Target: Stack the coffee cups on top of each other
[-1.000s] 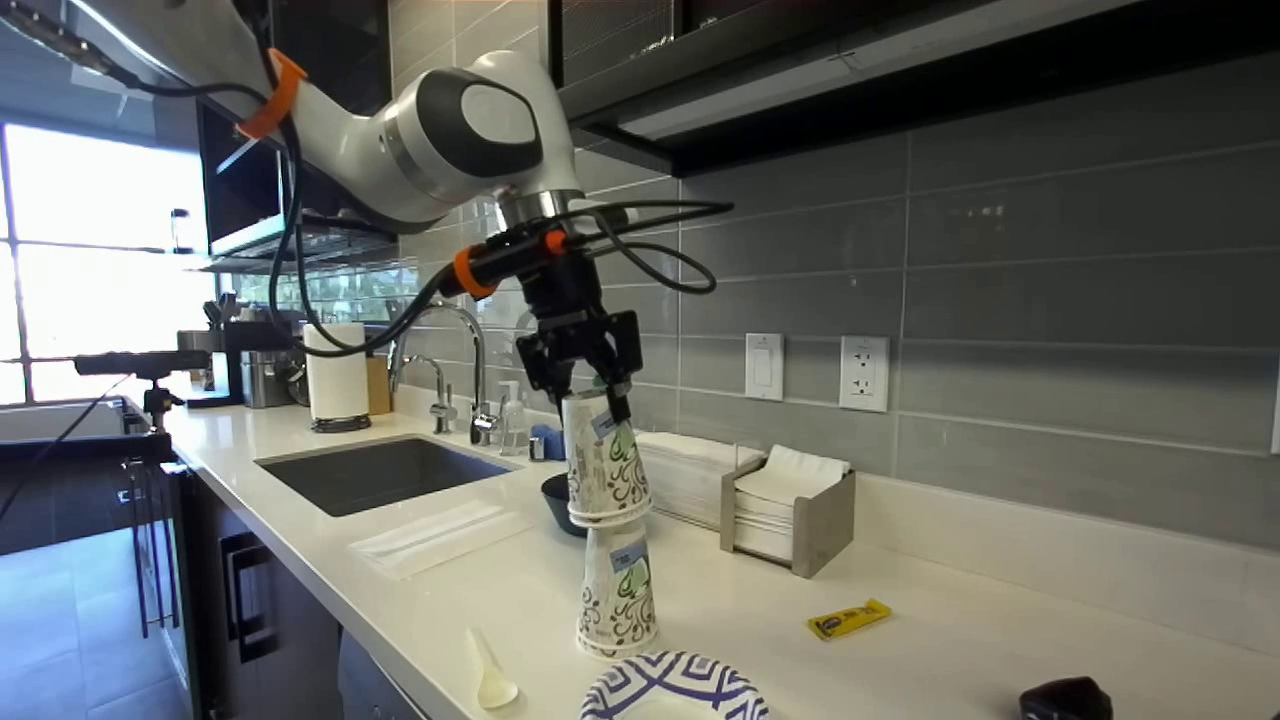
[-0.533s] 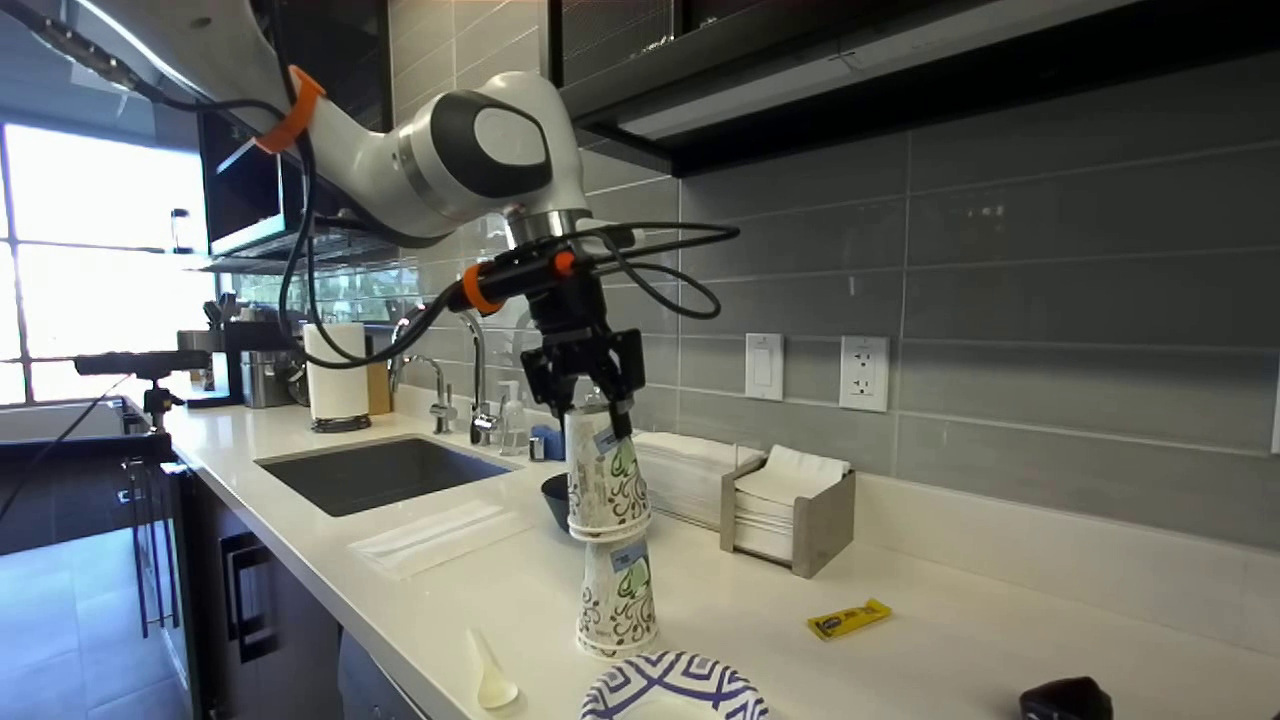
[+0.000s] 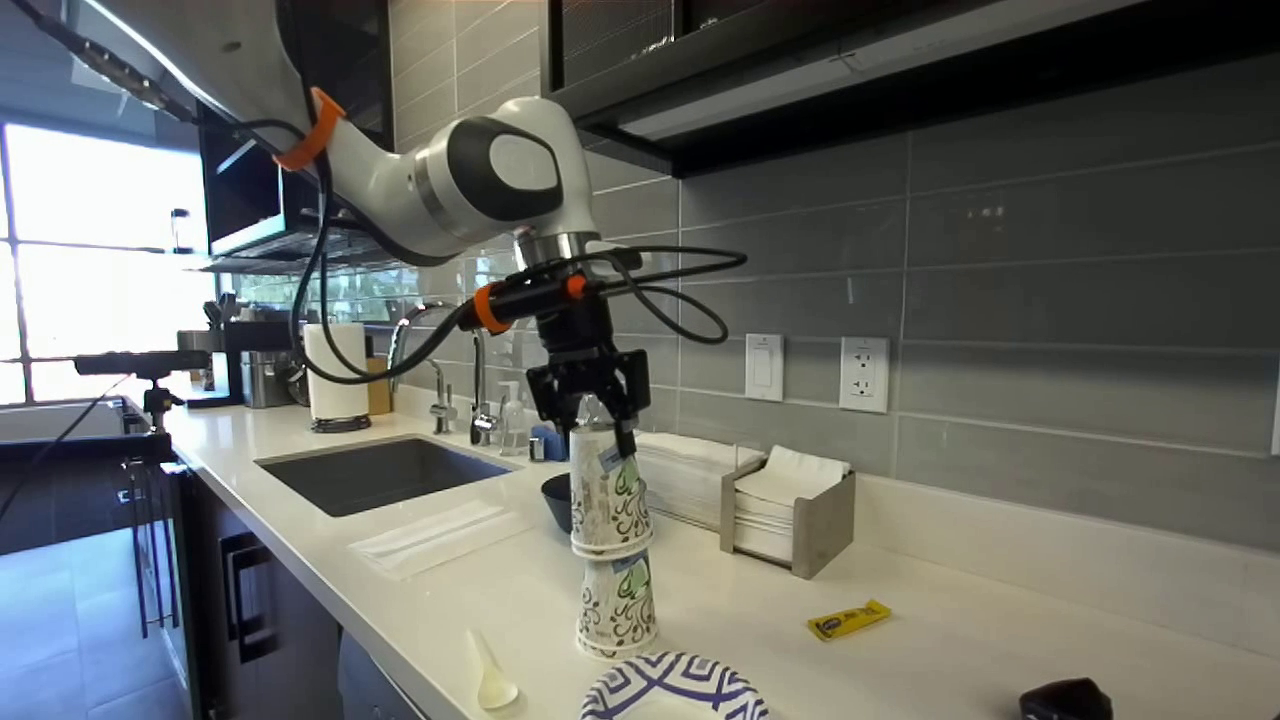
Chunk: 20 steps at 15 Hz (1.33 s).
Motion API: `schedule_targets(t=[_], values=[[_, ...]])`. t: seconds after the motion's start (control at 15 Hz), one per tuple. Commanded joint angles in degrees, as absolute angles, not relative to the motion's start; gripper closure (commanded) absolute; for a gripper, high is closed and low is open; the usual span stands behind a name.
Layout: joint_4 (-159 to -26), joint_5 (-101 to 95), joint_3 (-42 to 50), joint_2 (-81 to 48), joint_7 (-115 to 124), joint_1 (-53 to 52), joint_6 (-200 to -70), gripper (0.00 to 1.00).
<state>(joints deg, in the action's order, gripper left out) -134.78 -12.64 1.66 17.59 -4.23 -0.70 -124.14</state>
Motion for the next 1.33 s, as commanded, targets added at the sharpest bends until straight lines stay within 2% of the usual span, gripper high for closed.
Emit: schedule_targets(t=[0.0, 0.93, 1.0, 1.07, 1.27], values=[[-133.82, -10.95, 1.98, 14.25, -6.46, -0.36, -125.85, 0.57], [-129.44, -8.71, 0.98, 5.18, -8.16, -1.03, -131.17, 0.57], [-129.23, -8.35, 0.9, 4.96, -8.5, -1.11, -131.8, 0.51], [-129.02, -7.8, 0.84, 4.83, -8.94, -1.19, -132.23, 0.08], [-129.21, -6.9, 0.62, 5.34, -9.74, -1.25, -132.99, 0.0]])
